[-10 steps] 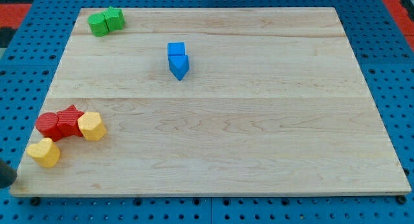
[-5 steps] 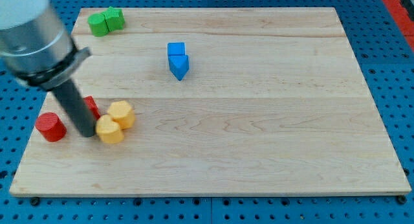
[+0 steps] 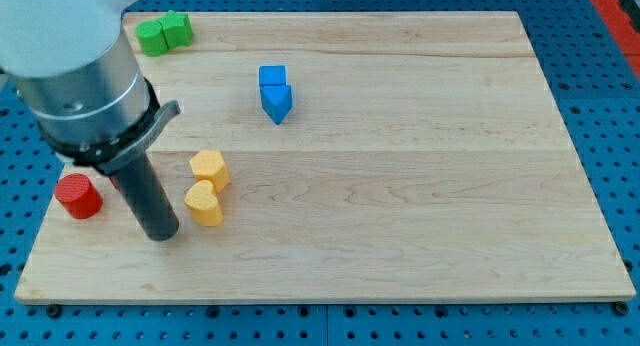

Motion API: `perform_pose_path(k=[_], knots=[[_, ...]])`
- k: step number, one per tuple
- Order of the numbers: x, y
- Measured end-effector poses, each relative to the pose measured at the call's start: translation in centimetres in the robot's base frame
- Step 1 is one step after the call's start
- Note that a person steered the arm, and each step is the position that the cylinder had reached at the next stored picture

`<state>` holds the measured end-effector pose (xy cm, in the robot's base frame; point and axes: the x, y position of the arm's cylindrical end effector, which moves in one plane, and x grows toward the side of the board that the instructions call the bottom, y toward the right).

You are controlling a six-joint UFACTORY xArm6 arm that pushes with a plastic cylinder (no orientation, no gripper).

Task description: Move the yellow hexagon below right to the green circle

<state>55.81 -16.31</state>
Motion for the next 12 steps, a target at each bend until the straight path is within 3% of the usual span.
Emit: perform_pose_path(k=[1, 4, 6, 7, 9, 11, 12], knots=[[0.4, 2.2], [-5.7, 5.2], [-3.9, 8.1], [-6.7, 9.8], [-6.8, 4.4], [-13.8, 5.8], [-14.6, 4.2]])
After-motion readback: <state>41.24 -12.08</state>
